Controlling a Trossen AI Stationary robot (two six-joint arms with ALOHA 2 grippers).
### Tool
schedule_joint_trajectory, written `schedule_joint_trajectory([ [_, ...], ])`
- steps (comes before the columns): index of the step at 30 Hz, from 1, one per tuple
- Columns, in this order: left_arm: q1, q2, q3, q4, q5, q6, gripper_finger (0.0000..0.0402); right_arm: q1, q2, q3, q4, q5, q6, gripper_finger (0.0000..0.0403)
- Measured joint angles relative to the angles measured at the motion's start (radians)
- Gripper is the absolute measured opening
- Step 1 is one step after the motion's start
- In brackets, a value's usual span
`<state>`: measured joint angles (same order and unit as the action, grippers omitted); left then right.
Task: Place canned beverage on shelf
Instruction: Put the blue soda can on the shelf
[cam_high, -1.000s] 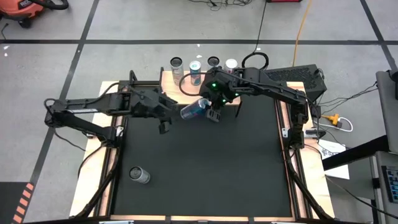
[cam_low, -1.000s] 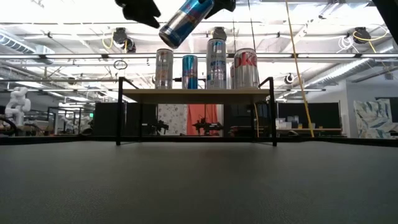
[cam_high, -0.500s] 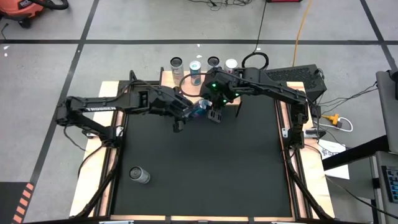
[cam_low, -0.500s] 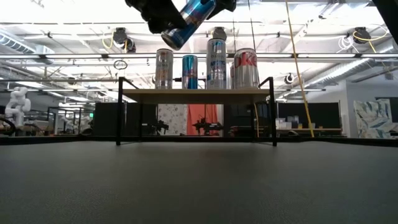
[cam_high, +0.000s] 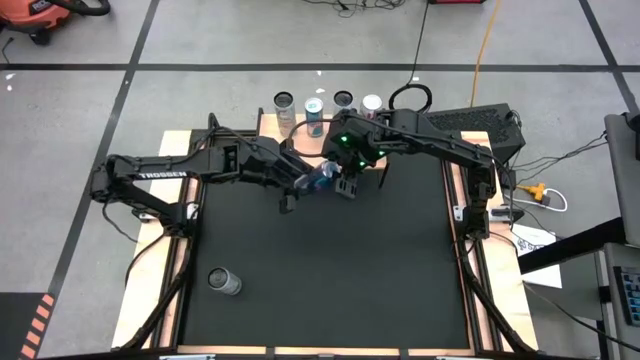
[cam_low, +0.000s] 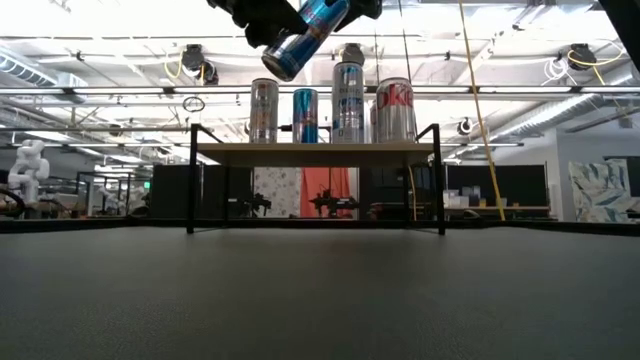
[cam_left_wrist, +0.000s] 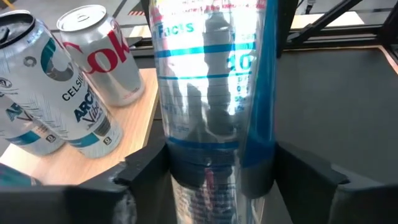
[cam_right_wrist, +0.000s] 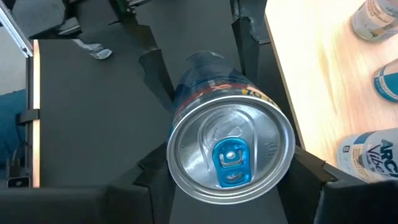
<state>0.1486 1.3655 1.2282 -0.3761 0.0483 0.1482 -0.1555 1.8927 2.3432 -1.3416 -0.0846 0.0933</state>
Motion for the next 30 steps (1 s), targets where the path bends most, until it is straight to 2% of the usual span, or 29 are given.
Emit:
schedule_joint_trajectory([
  [7, 0.000, 0.000, 0.000, 0.002, 0.000, 0.000, 0.0207, 0.000, 0.000, 0.000, -0.007, -0.003, 0.002, 0.0195],
  [16, 0.000, 0.000, 0.000, 0.002, 0.001, -0.001, 0.0212, 0.000, 0.000, 0.000, -0.006, -0.003, 0.000, 0.0237],
  [22, -0.001, 0.000, 0.000, -0.012, 0.007, 0.009, 0.0212, 0.000, -0.002, 0.000, 0.004, -0.068, -0.005, 0.0256],
  [30, -0.001, 0.000, 0.000, -0.019, 0.007, 0.016, 0.0212, 0.002, -0.002, 0.000, 0.014, -0.072, -0.030, 0.0289],
])
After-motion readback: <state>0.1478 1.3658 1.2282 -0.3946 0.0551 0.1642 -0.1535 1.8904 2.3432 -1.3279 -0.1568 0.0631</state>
